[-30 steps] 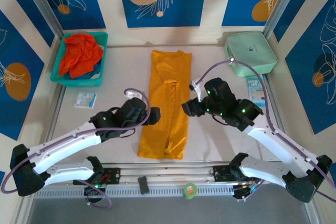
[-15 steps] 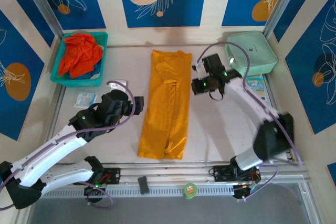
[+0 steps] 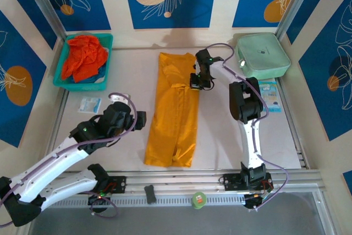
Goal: Fold and stack the t-shirts
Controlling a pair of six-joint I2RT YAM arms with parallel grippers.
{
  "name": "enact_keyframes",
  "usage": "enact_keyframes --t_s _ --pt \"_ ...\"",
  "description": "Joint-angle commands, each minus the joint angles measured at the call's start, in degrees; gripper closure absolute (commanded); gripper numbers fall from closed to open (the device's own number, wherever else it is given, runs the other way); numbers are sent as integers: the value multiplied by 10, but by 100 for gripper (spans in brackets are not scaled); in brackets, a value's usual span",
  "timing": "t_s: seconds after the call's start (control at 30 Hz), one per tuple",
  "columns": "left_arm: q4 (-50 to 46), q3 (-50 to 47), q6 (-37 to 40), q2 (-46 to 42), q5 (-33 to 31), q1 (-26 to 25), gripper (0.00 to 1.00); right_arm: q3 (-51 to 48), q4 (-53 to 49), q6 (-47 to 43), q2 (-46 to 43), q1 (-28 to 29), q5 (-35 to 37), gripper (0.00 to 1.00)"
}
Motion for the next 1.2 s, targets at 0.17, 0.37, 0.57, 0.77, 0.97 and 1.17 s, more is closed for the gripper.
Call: enact_keyframes --t_s 0.17,0.37,0.57,0.77,0.97,1.17 --pt "-22 -12 -18 10 18 7 0 126 -70 24 117 -22 11 100" --pt "-21 -14 -25 23 20 9 1 250 -120 24 188 -35 11 100" --pt "-12 -13 -20 38 16 10 1 269 -130 1 171 -30 -6 100" --pt "51 12 49 42 3 11 1 178 -85 -55 -6 -24 -14 83" --pt "178 53 185 43 -44 13 1 -13 -9 -167 -290 -8 -32 62" --pt "420 -4 400 18 40 13 0 -277 66 -395 -563 36 -49 40"
